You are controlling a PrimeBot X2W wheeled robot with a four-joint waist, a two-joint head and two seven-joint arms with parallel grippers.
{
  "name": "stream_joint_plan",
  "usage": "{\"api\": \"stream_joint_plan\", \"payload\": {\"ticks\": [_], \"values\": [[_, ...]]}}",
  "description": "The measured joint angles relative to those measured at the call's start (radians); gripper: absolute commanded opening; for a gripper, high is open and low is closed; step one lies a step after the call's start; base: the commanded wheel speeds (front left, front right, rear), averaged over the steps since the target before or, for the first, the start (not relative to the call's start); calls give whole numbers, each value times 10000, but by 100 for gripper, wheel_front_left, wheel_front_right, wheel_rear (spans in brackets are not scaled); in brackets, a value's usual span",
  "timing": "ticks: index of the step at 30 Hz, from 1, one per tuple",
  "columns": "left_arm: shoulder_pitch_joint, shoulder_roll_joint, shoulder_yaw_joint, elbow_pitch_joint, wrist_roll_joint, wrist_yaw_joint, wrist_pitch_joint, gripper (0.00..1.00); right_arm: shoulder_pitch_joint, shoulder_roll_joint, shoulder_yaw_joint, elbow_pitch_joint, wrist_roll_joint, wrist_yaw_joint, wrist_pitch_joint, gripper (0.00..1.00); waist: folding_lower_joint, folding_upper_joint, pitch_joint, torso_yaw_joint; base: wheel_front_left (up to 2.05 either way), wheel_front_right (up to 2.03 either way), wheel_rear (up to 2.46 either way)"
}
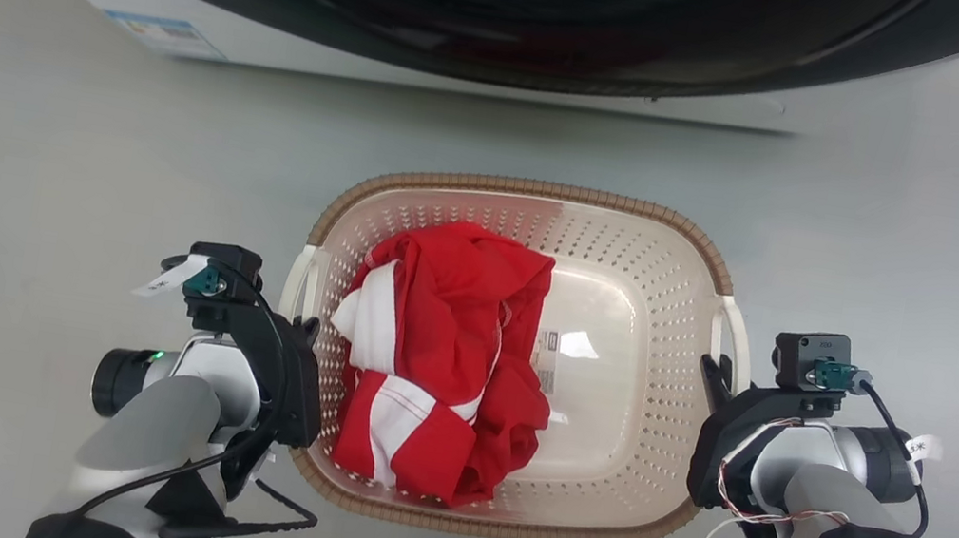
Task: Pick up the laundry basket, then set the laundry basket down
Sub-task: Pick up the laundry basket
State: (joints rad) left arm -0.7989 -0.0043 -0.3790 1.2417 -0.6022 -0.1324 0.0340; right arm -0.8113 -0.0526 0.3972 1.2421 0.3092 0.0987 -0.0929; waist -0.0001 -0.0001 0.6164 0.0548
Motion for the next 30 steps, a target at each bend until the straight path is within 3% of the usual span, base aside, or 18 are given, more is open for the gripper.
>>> {"api": "stream_joint_plan", "payload": {"ticks": [30], "values": [[1322,44,-788,-21,-1480,2,2499,0,1393,161,90,397,593,247,1519,0,0,-1,-3518,-177,0,0,0]]}}
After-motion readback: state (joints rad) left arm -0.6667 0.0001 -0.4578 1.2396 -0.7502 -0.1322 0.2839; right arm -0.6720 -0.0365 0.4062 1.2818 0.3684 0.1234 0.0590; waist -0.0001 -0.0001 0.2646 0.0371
